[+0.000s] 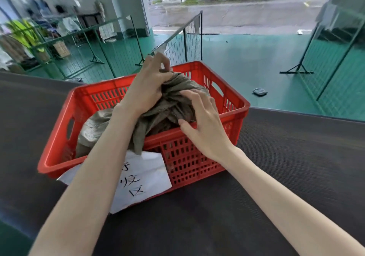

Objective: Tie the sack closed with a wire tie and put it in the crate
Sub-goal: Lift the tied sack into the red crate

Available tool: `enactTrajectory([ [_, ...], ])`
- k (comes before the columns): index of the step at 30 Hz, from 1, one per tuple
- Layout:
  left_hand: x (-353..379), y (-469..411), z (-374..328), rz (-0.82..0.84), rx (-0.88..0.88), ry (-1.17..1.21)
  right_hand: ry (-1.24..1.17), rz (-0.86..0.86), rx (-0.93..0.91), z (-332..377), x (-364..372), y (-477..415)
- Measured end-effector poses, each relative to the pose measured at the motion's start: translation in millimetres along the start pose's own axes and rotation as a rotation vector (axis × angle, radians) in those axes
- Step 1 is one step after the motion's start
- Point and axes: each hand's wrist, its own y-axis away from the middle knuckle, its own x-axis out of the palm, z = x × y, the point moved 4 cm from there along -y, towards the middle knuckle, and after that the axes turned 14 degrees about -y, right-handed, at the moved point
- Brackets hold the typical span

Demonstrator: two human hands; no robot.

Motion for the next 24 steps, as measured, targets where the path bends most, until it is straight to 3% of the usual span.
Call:
enactTrajectory([
  [3, 37, 5, 12, 0.176, 0.016, 0.049, 0.111, -0.011, 0.045, -12, 3, -24],
  [8, 84, 13, -6, 0.603, -0.028, 0.04, 0.377, 0.398, 0.191, -45, 15, -50],
  [15, 90, 18, -5, 0.95, -0.262, 0.317, 0.36, 0.593, 0.382, -66, 10, -63],
  [20, 88, 22, -8, 0.98, -0.249, 0.306, 0.272, 0.615, 0.419, -66, 1, -59],
  [24, 80, 25, -14, 0.887, -0.253, 0.353, 0.261, 0.559, 0.336, -63, -15, -42],
])
